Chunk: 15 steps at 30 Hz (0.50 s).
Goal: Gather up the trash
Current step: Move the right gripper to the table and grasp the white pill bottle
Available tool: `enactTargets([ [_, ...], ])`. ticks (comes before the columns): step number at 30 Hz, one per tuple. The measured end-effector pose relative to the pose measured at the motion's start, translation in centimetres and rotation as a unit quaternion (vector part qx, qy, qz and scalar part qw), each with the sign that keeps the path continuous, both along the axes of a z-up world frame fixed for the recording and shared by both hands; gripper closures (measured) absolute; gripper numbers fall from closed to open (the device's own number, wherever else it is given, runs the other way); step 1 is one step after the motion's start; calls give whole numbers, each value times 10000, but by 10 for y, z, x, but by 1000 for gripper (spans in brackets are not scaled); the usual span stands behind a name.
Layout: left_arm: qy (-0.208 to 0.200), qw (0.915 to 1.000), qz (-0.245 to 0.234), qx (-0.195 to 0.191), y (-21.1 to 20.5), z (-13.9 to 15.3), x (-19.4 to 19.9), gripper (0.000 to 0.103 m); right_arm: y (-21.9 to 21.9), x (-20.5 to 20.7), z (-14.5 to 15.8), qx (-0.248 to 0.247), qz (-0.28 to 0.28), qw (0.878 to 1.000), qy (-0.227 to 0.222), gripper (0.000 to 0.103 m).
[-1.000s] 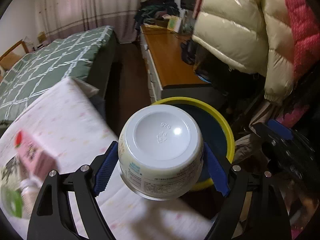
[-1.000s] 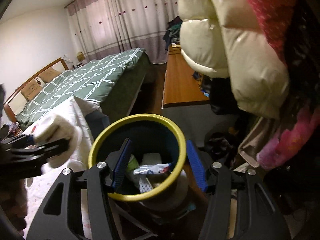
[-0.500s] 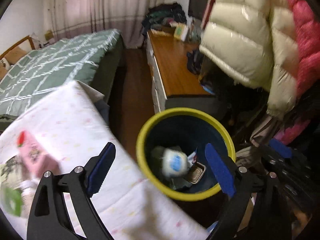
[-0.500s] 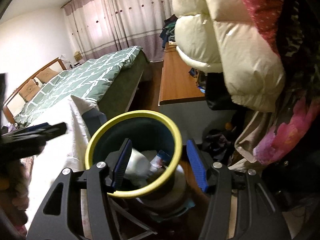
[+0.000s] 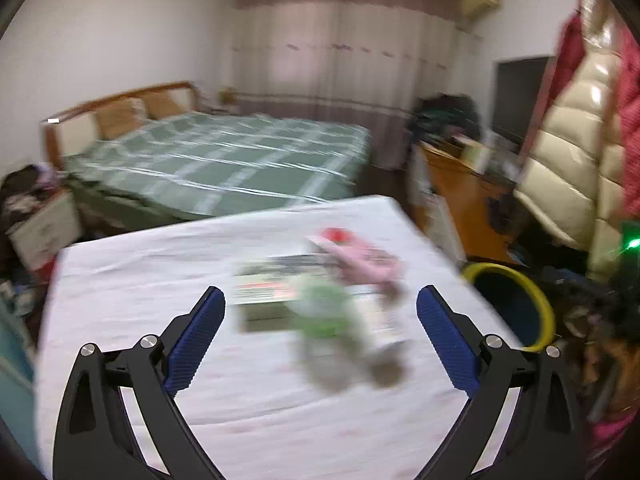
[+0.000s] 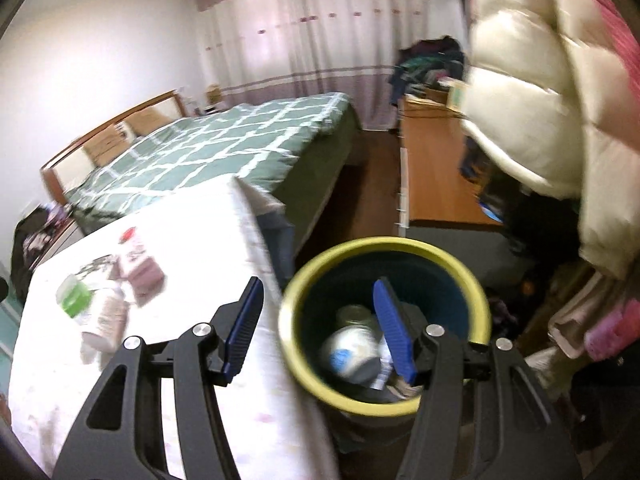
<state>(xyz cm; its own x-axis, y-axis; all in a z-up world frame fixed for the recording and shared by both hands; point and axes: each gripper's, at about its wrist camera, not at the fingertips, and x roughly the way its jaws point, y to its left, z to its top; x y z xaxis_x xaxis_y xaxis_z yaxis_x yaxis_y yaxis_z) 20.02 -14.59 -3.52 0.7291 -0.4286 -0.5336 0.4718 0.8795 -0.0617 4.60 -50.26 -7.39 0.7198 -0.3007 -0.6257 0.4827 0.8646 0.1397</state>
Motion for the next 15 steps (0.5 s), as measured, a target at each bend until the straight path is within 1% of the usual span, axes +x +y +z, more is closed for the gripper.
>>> enactTargets([
  [3,-116,9985,532,52,53,-12,9,6,29,25,6,-54,323,9995,-4,48],
  [5,-129,9968,786,47,80,-23,17,6,47,40,9,-105,528,9985,14,48],
  [7,-137,9953,960,42,98,-32,24,6,69,59,11,-95,810,9967,41,48],
  [10,9,9943,1051,-175,112,-48,28,6,100,80,11,-182,1111,9936,103,48],
  [11,56,9940,1073,-178,116,-53,29,6,111,86,10,-208,1226,9921,135,48],
  [13,88,9932,1163,-35,116,-59,32,6,126,93,7,-159,1453,9892,130,48],
  [15,50,9929,1189,-85,115,-59,30,6,144,100,2,-137,1686,9855,135,48],
])
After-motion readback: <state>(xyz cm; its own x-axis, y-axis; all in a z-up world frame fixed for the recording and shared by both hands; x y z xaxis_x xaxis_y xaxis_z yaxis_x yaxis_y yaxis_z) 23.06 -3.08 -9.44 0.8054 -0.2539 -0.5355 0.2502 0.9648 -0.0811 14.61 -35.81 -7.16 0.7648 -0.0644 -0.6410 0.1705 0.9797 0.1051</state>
